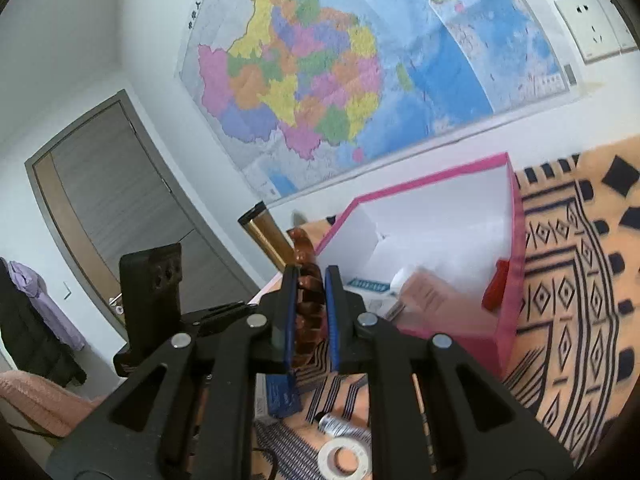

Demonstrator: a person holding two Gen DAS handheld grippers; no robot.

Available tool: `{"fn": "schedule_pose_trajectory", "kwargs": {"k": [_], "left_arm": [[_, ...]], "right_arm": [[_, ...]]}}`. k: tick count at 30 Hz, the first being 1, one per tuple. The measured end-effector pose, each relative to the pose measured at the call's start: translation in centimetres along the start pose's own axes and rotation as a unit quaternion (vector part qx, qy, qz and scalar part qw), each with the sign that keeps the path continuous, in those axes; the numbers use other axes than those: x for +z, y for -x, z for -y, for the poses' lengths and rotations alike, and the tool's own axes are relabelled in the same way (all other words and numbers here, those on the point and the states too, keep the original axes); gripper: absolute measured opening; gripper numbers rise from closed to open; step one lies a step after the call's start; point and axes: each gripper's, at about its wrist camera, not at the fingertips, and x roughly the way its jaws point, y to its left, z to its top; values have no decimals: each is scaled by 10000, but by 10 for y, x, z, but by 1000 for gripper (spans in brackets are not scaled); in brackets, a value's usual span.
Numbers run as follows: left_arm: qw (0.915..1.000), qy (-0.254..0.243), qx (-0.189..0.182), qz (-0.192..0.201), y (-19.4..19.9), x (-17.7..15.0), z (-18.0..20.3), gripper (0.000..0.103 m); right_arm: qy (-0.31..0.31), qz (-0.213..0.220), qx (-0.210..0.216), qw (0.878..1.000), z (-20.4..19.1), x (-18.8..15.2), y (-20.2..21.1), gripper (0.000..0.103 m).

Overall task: Organize rigid objects
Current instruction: 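Lift the back scratcher into the magenta box and open the right gripper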

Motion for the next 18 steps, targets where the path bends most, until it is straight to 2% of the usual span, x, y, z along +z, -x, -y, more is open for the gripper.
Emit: {"fn": "schedule_pose_trajectory", "kwargs": {"k": [7,15,18], "left_arm": [[9997,-113,138,-186,-24,13,-4,56],[9978,-168,187,-613,-61,11,-7,56],[9975,-223,223,-637,-68,11,-5,56]], "right_arm": [[-204,-65,-9,9998,24,14,-11,15],[-365,-371,-283,9982,53,14,-31,14],[-341,-524,-460,9970,59,14,-39,15]]}}
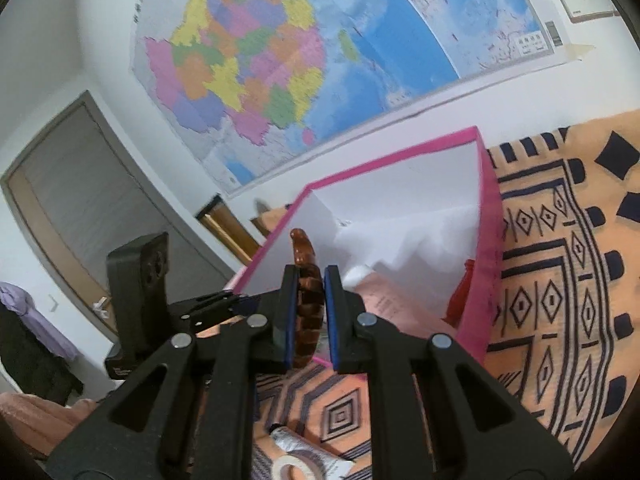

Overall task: Organize rigid objects
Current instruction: 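Lift the back scratcher into the magenta box and open the right gripper, then move the right gripper down to the white tape roll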

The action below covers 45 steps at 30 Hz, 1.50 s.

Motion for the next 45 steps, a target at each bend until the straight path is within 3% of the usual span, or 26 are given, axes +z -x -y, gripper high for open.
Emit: {"fn": "schedule_pose_trajectory", "kwargs": {"k": [4,5,10,19,26,35,45], "left_arm": [[10000,-3,-4,-16,-1,2,0,56],[10000,-2,-2,10,0,1,-1,56],[9998,25,-24,209,13,-7,-3,57],[9973,196,-203,684,51,-22,-11,63],[9953,334,-347,834,76,-44,-19,68],[9973,409,-535,293,64,-87,-16,68],[9950,473,-835,-267,44,-124,-3,68]], "right_arm": [[118,-173,-576,9981,3,-1,-12,22],[76,-145,-717,9973,6,-1,-12,29],[191,-10,-1319,9911,7,-2,-5,33],[403,45,-1298,9907,-5,-14,8,33],[374,100,-951,9947,-19,-27,24,35],[261,-348,-737,9963,-25,-70,27,39],[321,-1350,-887,9863,-25,-130,-1,39]]}}
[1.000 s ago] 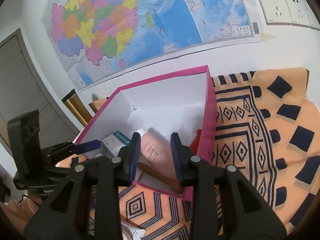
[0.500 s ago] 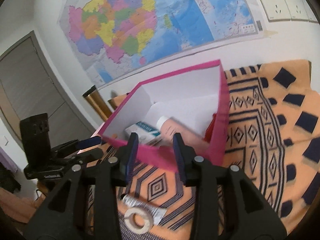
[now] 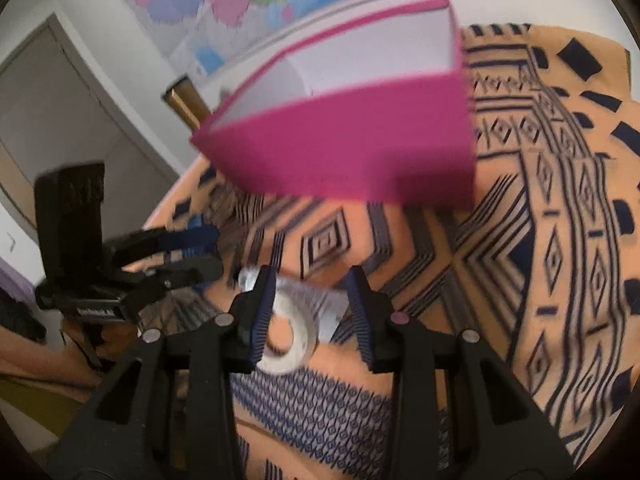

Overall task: Organize rigid objects
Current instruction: 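Move the right gripper down to the white tape roll, then grasp the tape roll rim with the right gripper and lift it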

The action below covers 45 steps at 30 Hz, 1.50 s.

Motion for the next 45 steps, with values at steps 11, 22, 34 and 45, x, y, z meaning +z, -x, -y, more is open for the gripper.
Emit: {"fn": "schedule_pose_trajectory", "kwargs": {"k": [11,22,34,45], "left_arm": [[9998,-39,-149,-153,-5,-8,8,68],[9992,-170,-259,-259,-7,-13,19,67],[9971,-396,-593,-273,-7,-8,34,56],[9958,-539,-728,-135,-6,16,45,35]], "right_arm": [[653,-389,-444,9961,-19,-15,-26,39],[774,-410,-582,9945,-18,-19,-31,17],[537,-34,-413,9977,-14,-11,-7,17],[511,383,-361,9973,-16,13,13,17]]}}
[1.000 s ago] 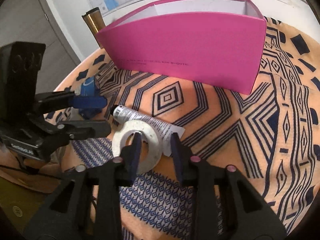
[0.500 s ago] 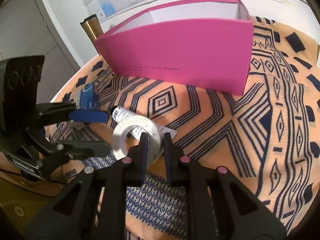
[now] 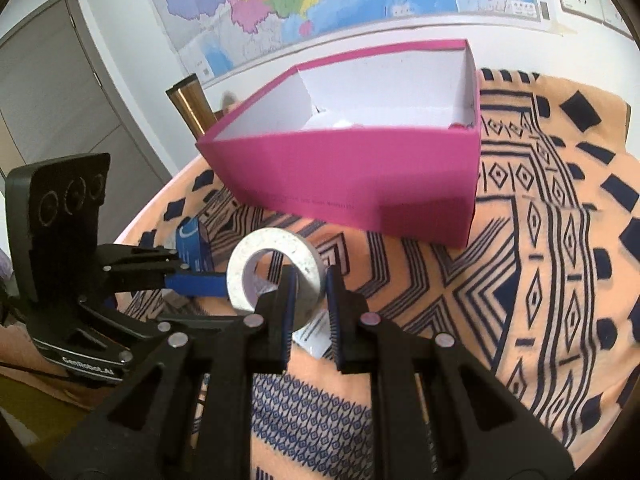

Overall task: Organize rigid objects
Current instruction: 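Grasp the tape roll rim with the right gripper and lift it, then carry the tape roll into the magenta box and open the right gripper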

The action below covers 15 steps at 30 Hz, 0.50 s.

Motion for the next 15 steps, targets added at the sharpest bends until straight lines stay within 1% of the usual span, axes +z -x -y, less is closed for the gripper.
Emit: {"fn": "schedule_pose_trajectory", "kwargs": {"k": [2,8,15], "left_arm": [[10000,-63,23,61,1,6,2,33],[9995,-183,106,226,4,26,2,33],[9987,-211,203,414,7,52,-5,32]], "right_arm": [[15,57,-4,10000,0,5,1,17],[138,218,-66,9996,-1,20,5,17],[232,442,-129,9987,2,43,12,17]]}}
